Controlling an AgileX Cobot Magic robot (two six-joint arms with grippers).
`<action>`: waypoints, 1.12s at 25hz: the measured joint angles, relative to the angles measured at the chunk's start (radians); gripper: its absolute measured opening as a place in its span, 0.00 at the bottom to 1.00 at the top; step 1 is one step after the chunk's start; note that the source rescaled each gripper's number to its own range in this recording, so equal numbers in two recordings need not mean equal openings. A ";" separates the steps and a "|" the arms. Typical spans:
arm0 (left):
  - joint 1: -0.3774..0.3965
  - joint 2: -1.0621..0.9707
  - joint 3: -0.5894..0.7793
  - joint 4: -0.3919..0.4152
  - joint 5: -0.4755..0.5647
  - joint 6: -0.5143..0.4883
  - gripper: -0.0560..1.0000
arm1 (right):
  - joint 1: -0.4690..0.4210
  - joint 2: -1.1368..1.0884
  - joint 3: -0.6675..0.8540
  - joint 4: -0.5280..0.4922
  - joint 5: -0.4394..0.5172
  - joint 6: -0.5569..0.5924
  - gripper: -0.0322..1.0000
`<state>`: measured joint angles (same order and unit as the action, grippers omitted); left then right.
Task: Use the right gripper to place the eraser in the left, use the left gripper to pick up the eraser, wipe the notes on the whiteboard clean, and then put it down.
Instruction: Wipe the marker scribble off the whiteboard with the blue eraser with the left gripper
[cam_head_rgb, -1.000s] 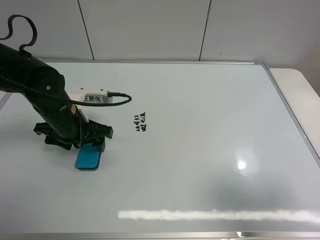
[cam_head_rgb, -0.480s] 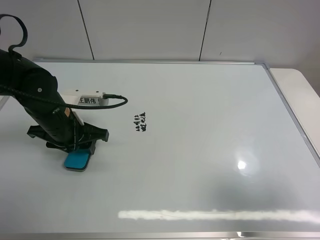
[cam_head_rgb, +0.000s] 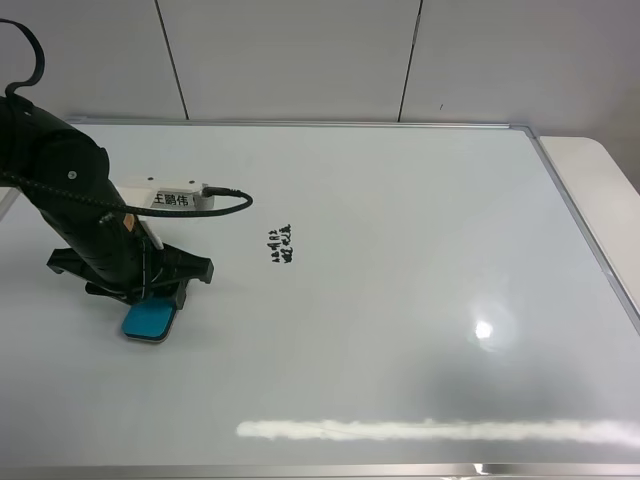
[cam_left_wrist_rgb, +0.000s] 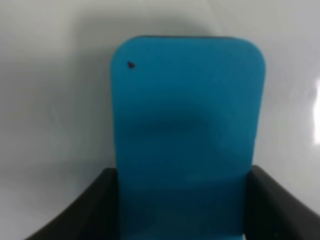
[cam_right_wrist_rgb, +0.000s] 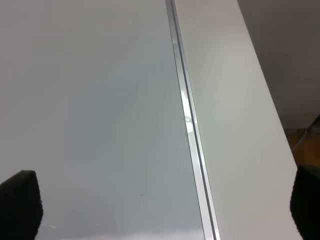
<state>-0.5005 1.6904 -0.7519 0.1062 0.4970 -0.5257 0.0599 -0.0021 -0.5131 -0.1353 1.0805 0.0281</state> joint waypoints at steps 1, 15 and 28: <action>0.000 0.000 -0.006 0.000 0.006 0.007 0.06 | 0.000 0.000 0.000 0.000 0.000 0.000 1.00; -0.054 0.269 -0.415 -0.029 0.156 0.240 0.06 | 0.000 0.000 0.000 0.000 0.000 0.000 1.00; -0.238 0.407 -0.597 -0.055 0.157 0.274 0.06 | 0.000 0.000 0.000 0.000 0.000 0.000 1.00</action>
<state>-0.7383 2.0977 -1.3485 0.0514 0.6544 -0.2516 0.0599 -0.0021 -0.5131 -0.1353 1.0805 0.0281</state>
